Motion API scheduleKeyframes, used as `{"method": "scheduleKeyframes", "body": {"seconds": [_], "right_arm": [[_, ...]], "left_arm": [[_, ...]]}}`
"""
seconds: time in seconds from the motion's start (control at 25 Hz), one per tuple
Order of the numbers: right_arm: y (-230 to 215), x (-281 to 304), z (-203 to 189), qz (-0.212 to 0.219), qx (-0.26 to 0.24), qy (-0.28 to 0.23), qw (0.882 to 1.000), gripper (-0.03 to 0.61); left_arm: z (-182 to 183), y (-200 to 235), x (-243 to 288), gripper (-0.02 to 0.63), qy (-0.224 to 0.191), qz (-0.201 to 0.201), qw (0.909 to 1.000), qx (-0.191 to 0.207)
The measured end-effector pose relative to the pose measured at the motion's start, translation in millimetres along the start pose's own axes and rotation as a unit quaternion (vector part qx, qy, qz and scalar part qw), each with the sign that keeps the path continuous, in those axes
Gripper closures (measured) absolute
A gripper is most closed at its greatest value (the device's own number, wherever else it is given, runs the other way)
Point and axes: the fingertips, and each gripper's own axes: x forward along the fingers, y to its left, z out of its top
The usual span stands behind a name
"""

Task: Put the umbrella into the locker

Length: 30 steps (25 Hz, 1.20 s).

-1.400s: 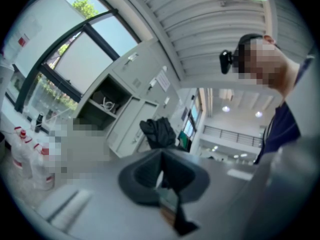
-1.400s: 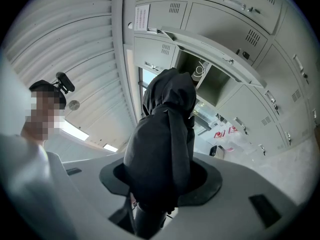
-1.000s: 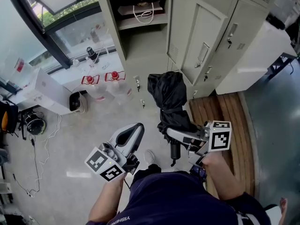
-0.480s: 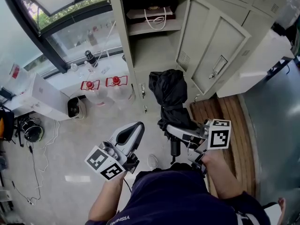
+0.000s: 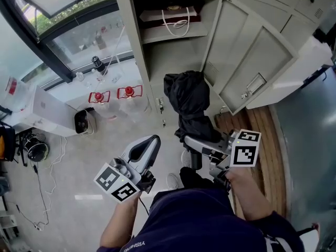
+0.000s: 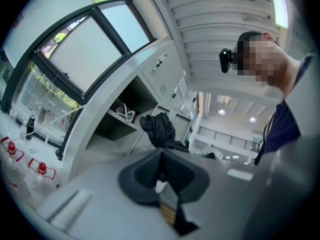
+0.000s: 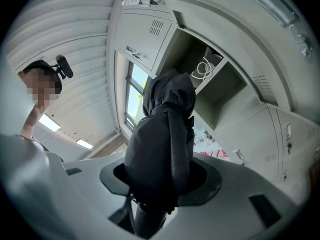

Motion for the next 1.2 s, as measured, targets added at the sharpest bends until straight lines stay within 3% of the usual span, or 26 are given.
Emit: {"method": "scheduleKeyframes", "body": {"seconds": [0.36, 0.56, 0.76, 1.0, 1.2], "right_arm": [[-67, 35, 47, -0.017, -0.019, 0.027, 0.999, 0.373], [-111, 46, 67, -0.072, -0.036, 0.046, 0.996, 0.373], [-148, 61, 69, -0.084, -0.010, 0.078, 0.993, 0.373], [-155, 66, 77, -0.106, 0.003, 0.083, 0.991, 0.373], [-202, 100, 101, -0.137, -0.021, 0.091, 0.986, 0.373]], "left_arm": [[18, 55, 56, 0.612, 0.000, 0.028, 0.9996, 0.004], [25, 77, 91, 0.612, -0.003, 0.042, 0.9991, 0.003], [27, 96, 116, 0.612, -0.003, 0.058, 0.9983, 0.004], [34, 90, 111, 0.612, -0.001, 0.071, 0.9974, -0.002], [32, 129, 117, 0.612, 0.003, 0.077, 0.9969, -0.010]]}}
